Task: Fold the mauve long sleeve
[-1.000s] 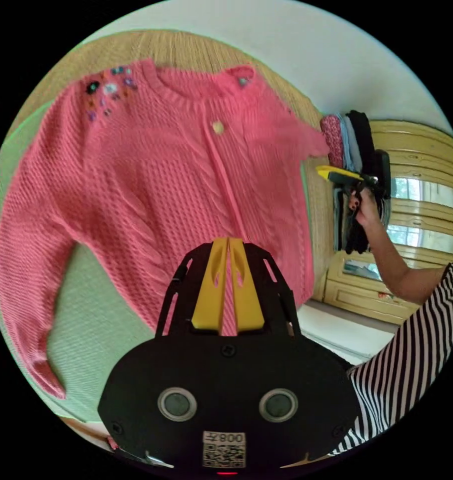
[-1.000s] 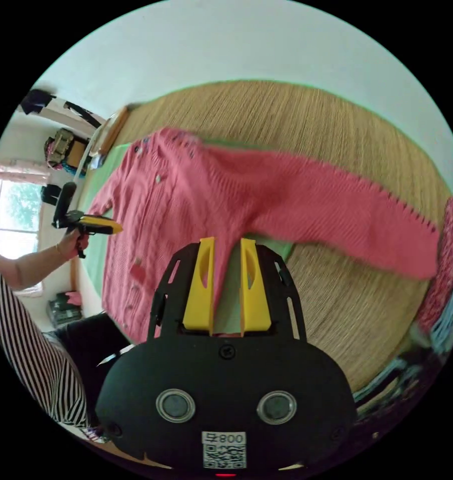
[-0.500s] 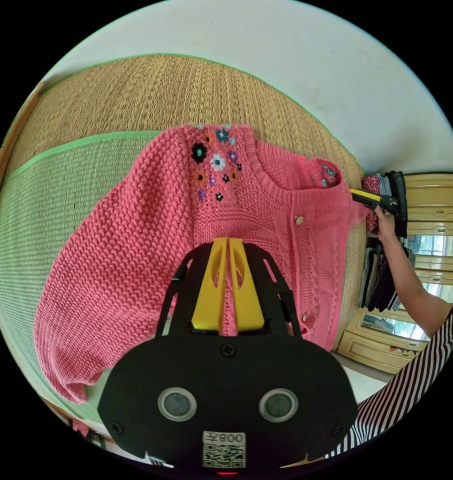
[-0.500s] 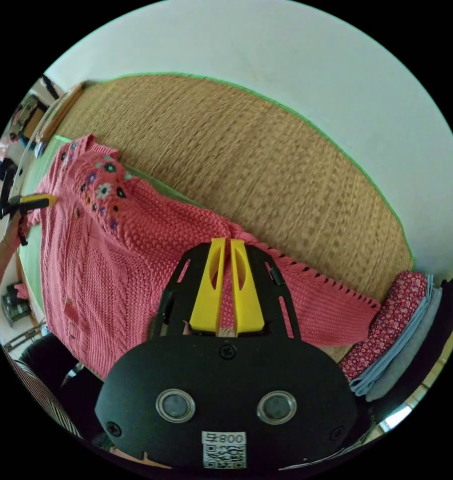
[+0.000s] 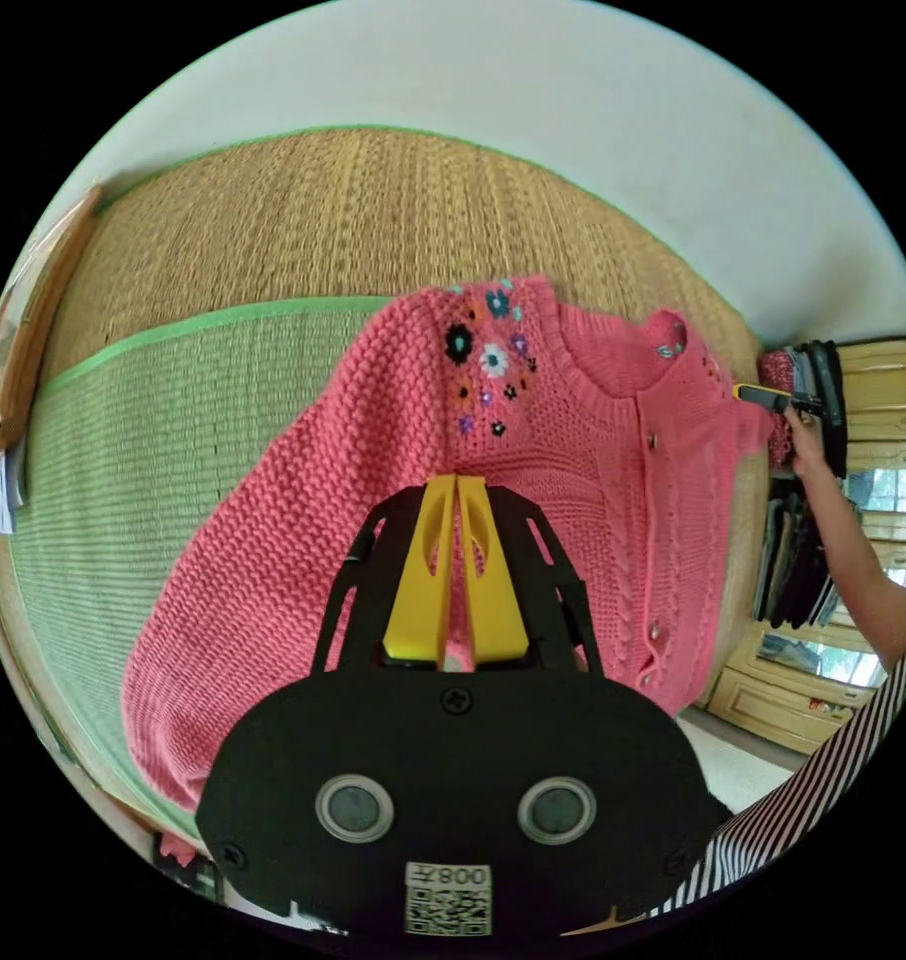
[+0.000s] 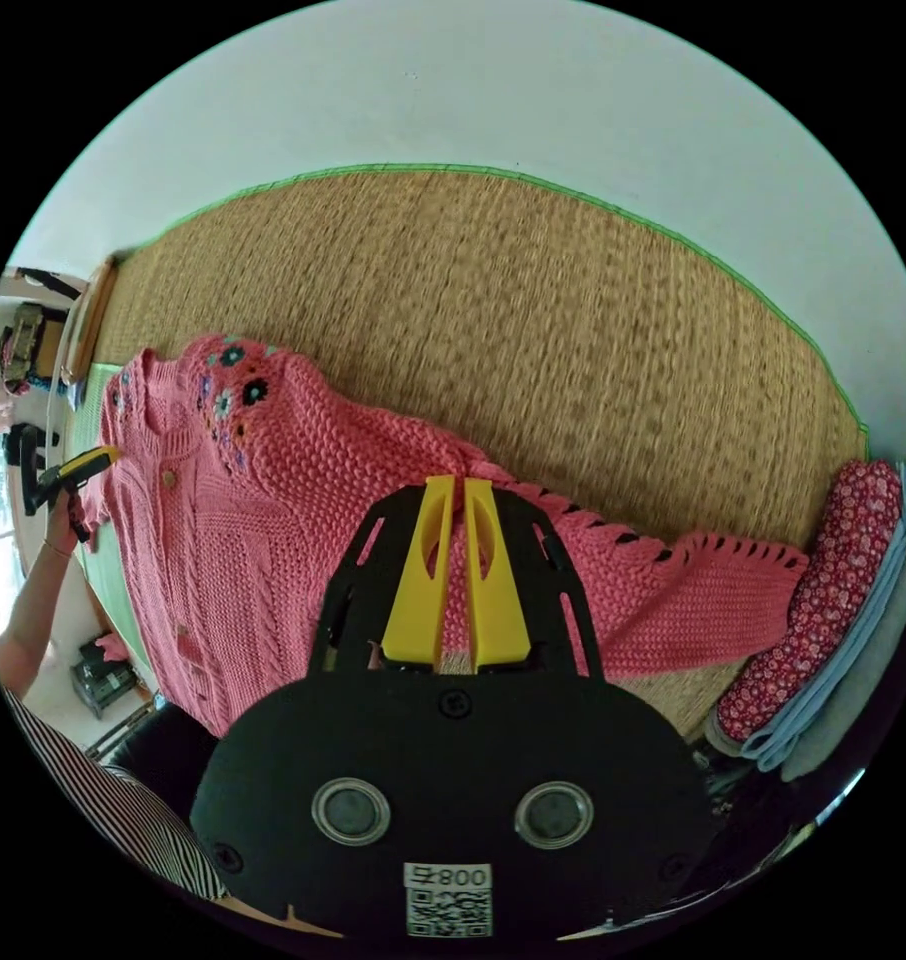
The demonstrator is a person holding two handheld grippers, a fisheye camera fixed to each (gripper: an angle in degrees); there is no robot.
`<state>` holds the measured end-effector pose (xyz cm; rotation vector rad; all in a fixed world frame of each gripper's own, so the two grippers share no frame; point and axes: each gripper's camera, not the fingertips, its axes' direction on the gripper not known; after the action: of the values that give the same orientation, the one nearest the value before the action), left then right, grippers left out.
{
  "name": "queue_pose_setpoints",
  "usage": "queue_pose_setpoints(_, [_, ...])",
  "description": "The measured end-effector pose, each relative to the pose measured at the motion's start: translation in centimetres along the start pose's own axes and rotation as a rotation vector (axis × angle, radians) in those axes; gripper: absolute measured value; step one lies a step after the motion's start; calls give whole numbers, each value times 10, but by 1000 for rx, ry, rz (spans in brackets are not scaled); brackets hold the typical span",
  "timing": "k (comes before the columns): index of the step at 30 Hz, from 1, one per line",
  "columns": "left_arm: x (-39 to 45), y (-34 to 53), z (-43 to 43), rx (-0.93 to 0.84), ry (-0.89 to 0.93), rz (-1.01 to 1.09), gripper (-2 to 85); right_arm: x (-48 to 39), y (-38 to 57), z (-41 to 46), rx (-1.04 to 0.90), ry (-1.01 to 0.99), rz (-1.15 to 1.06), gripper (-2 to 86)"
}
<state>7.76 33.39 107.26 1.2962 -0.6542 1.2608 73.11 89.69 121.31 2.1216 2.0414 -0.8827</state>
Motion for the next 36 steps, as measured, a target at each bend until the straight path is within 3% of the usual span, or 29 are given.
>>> queue_pose_setpoints(7, [4, -15, -3, 17, 25, -34, 3, 27, 11, -7, 56, -144, 124, 19])
queue_pose_setpoints(13, [22, -16, -12, 80, 141, -9, 3, 8, 17, -39, 190, -74, 95, 19])
queue_pose_setpoints(16, [36, -22, -3, 48, 201, 24, 3, -22, 29, -45, 244, -168, 16, 27])
queue_pose_setpoints(22, [78, -61, 23, 28, 220, 128, 4, -130, 16, -6, 140, -342, -235, 84])
queue_pose_setpoints(26, [97, -88, 37, 31, 157, 156, 8, -175, -5, 24, 90, -269, -283, 95])
queue_pose_setpoints(31, [97, -105, 49, 40, 172, 151, 6, -191, -10, 42, 82, -119, -271, 34])
queue_pose_setpoints(36, [92, -116, 52, 58, 197, 138, 3, -173, -13, 44, 94, -264, -263, 14])
